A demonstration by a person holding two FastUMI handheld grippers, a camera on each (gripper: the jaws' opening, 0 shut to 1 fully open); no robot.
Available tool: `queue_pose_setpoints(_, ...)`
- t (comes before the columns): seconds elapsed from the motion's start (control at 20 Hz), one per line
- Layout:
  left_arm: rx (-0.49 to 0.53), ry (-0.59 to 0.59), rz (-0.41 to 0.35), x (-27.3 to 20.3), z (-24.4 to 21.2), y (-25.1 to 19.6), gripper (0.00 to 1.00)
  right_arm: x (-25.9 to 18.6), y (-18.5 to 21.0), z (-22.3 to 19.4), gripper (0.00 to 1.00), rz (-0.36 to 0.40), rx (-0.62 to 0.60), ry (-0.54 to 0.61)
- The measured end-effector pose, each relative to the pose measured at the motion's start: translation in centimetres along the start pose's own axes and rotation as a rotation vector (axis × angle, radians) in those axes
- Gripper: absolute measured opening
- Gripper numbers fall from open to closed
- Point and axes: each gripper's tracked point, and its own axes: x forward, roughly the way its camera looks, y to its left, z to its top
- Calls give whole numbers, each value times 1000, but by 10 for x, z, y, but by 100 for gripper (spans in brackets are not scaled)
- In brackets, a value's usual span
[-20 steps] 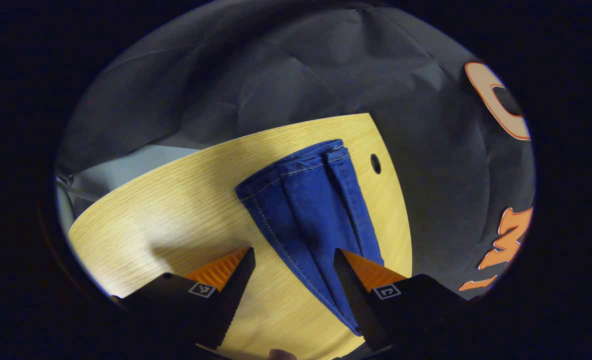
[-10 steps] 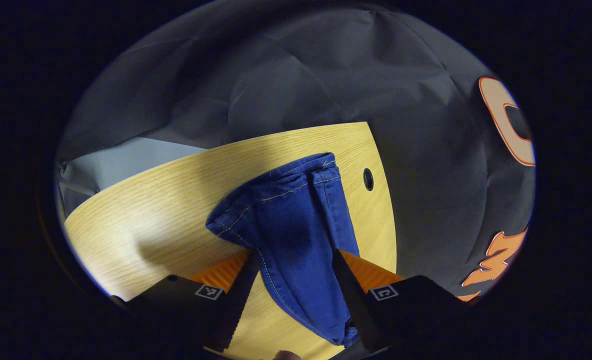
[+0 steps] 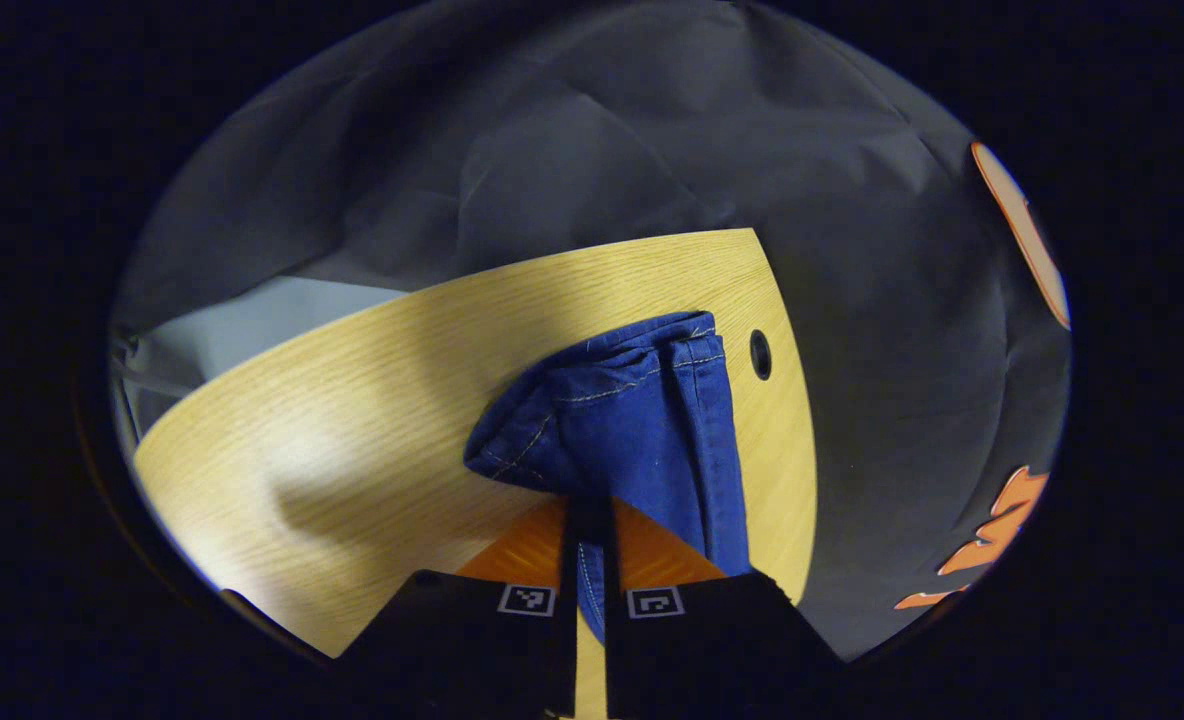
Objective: Grasp the waist and the cuffs of the jeans and fold them to make the two legs overlap; first hold the waist and fold one-third of the jeans toward the cuffs, then hold the cuffs and fold the remaining one-third in the same direction to finish folding.
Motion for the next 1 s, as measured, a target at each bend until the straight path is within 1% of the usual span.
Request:
queue_pose_setpoints(0.05, -35, -13, -23, -5, 1, -2, 11, 0, -2, 0, 98, 3, 6, 1)
queue_pose_setpoints(0.1, -44, -19, -58, -5, 0, -5, 3, -1, -5, -1, 98, 0, 9, 6)
queue_pose_setpoints(0.25, -16, -64, -86, -26, 3, -11, 3, -1, -8, 3, 97, 4, 5, -2)
queue_pose_setpoints(0.3, -4, -74, -112, -35, 0, -20, 3, -1, -8, 4, 97, 10, 4, -4)
queue_pose_setpoints(0.45, 42, -127, -156, -60, -2, -42, 2, -2, -14, 12, 97, 24, 11, -13)
queue_pose_setpoints(0.55, 73, -163, -198, -82, -8, -61, 3, 0, -16, 16, 97, 39, 12, -17)
queue_pose_setpoints(0.85, 249, -232, -255, -136, -36, -114, 3, 1, -23, 32, 98, 83, -4, -35)
queue_pose_setpoints(0.9, 282, -241, -272, -143, -46, -128, 3, 1, -26, 34, 98, 83, -14, -39)
queue_pose_setpoints(1.0, 344, -265, -279, -155, -64, -149, 3, 1, -32, 37, 98, 90, -29, -43)
